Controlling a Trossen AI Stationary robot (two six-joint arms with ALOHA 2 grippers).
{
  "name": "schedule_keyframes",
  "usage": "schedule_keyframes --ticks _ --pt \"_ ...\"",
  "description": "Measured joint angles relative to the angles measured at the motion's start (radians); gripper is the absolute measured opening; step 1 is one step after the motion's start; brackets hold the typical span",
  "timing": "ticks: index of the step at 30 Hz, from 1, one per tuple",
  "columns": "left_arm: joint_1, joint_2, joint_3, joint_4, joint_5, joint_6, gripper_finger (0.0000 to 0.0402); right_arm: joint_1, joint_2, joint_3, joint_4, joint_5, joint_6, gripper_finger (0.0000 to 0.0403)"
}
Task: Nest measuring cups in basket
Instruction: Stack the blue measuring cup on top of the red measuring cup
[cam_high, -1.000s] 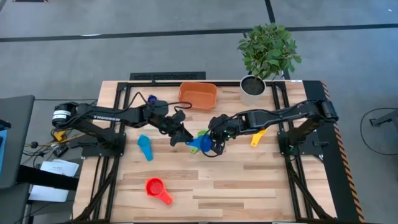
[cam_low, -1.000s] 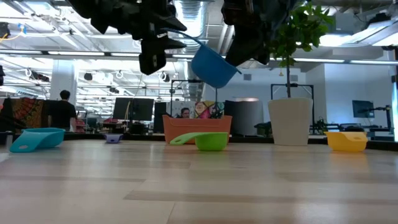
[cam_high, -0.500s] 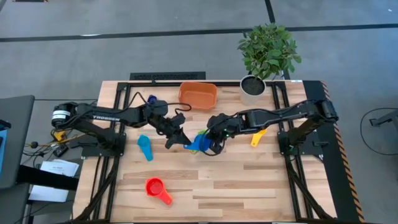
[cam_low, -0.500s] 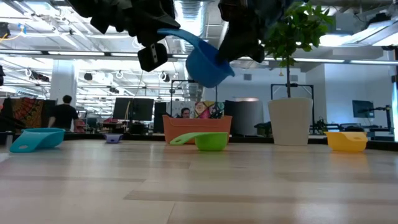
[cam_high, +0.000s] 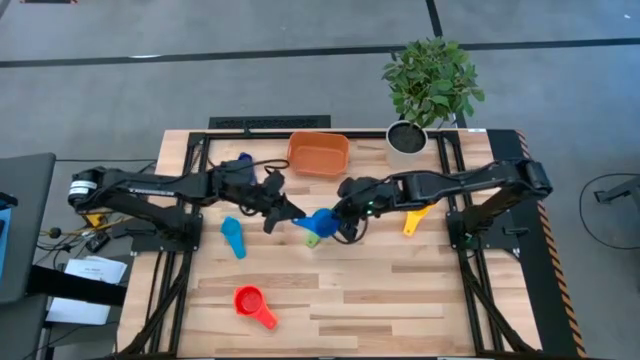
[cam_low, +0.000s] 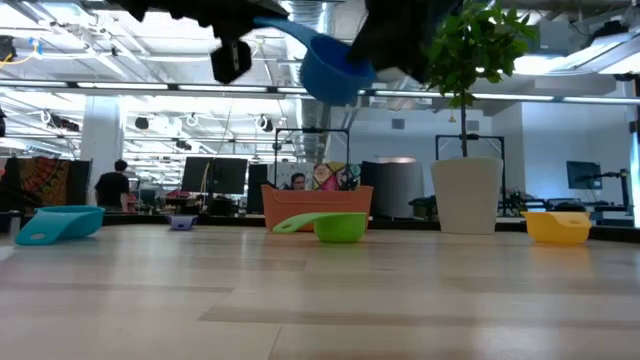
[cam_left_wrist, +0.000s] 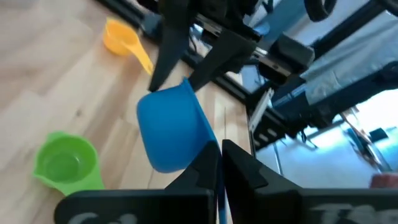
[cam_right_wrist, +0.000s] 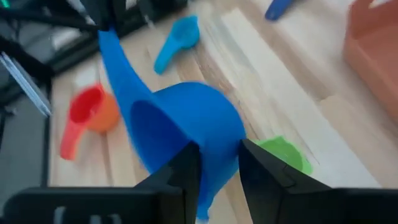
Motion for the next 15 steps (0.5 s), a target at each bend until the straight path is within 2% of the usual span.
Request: schedule_keyframes --ticks 7,9,12,15 --pt "-0.019 -0.129 0.000 -0.113 -0.138 0.033 0.0000 -0.018 -0.141 0.001 -0.021 0.207 0.021 0.0163" --pt "-0.031 -0.160 0.000 -0.151 -0.188 0.036 0.0000 -0.022 -0.166 0.001 -0.020 0.226 0.043 0.0174" --pt "-0.049 -0.203 0.000 -0.169 -0.283 0.036 0.0000 -0.005 -0.168 0.001 0.007 0.236 0.184 0.0186" --pt "-0.059 -0.245 0.000 -0.163 -0.371 0.041 0.0000 0.055 -0.119 0.002 0.060 0.325 0.406 0.0191"
